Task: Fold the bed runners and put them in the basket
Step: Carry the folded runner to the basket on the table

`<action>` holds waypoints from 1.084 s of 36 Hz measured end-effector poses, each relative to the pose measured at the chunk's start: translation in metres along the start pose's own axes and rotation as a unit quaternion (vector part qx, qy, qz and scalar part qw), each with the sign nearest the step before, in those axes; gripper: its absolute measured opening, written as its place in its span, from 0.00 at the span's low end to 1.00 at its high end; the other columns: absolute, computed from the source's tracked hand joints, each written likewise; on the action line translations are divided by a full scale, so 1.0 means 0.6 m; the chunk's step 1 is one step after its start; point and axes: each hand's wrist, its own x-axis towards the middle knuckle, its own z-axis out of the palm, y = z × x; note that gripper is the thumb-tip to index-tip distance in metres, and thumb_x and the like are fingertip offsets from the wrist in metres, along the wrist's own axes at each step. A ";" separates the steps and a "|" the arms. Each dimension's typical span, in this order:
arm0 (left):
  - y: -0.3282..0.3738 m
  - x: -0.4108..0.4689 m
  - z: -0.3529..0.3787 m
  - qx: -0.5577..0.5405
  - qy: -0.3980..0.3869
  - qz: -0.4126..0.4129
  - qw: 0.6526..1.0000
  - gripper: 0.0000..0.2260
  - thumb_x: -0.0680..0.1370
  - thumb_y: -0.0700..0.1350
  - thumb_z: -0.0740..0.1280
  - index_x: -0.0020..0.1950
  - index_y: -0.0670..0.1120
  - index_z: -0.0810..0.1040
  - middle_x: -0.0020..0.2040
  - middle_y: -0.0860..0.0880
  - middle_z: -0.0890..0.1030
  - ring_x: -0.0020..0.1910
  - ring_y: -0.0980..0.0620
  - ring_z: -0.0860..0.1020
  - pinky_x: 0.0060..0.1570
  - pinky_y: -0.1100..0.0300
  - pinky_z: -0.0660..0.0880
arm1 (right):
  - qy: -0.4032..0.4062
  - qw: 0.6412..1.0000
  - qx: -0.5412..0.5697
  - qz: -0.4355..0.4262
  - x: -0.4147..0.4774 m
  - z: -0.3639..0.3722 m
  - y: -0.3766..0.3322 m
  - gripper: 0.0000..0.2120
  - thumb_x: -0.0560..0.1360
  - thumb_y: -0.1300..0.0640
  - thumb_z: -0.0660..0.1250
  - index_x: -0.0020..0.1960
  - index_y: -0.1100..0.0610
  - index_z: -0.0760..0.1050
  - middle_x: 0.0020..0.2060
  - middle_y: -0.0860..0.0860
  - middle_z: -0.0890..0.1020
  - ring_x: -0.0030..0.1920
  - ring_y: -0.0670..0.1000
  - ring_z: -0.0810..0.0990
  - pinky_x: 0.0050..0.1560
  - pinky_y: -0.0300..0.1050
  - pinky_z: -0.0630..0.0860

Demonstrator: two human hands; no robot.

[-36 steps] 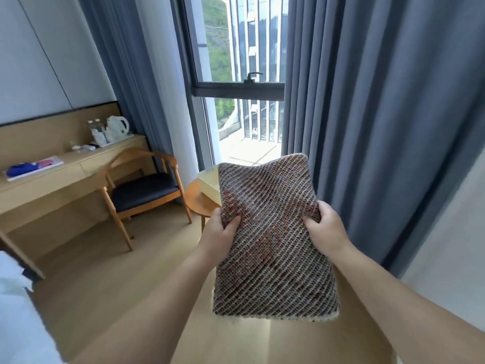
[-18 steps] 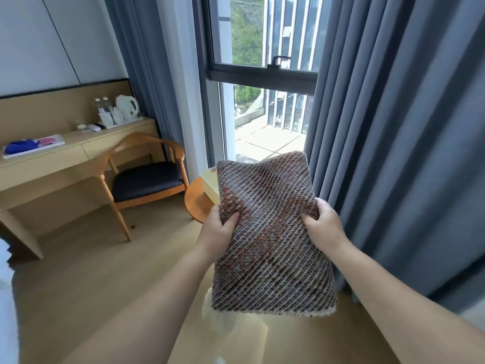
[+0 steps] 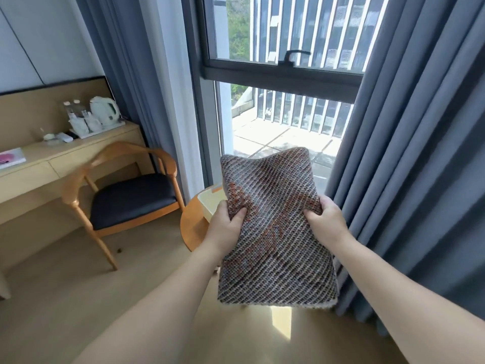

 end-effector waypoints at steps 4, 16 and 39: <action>-0.013 0.062 -0.008 -0.002 0.002 -0.008 1.000 0.09 0.79 0.53 0.63 0.58 0.57 0.69 0.52 0.61 0.77 0.50 0.65 0.74 0.44 0.69 0.68 | -0.008 1.000 0.001 0.001 0.065 0.026 -0.006 0.11 0.77 0.58 0.64 0.52 0.41 0.74 0.42 0.39 0.81 0.40 0.38 0.80 0.38 0.36 0.74; -0.073 0.271 0.002 0.027 0.022 -0.051 0.998 0.11 0.79 0.53 0.62 0.60 0.55 0.67 0.56 0.56 0.77 0.58 0.52 0.75 0.59 0.55 0.70 | -0.066 0.998 -0.007 0.011 0.310 0.108 0.052 0.09 0.76 0.59 0.64 0.55 0.51 0.76 0.46 0.49 0.82 0.47 0.51 0.81 0.49 0.51 0.78; -0.367 0.603 0.045 -0.002 0.161 -0.373 0.914 0.16 0.80 0.48 0.59 0.67 0.49 0.66 0.62 0.49 0.74 0.61 0.46 0.73 0.64 0.45 0.69 | -0.214 0.975 -0.046 0.030 0.721 0.378 0.221 0.16 0.75 0.59 0.64 0.50 0.37 0.71 0.40 0.42 0.81 0.37 0.44 0.80 0.38 0.44 0.77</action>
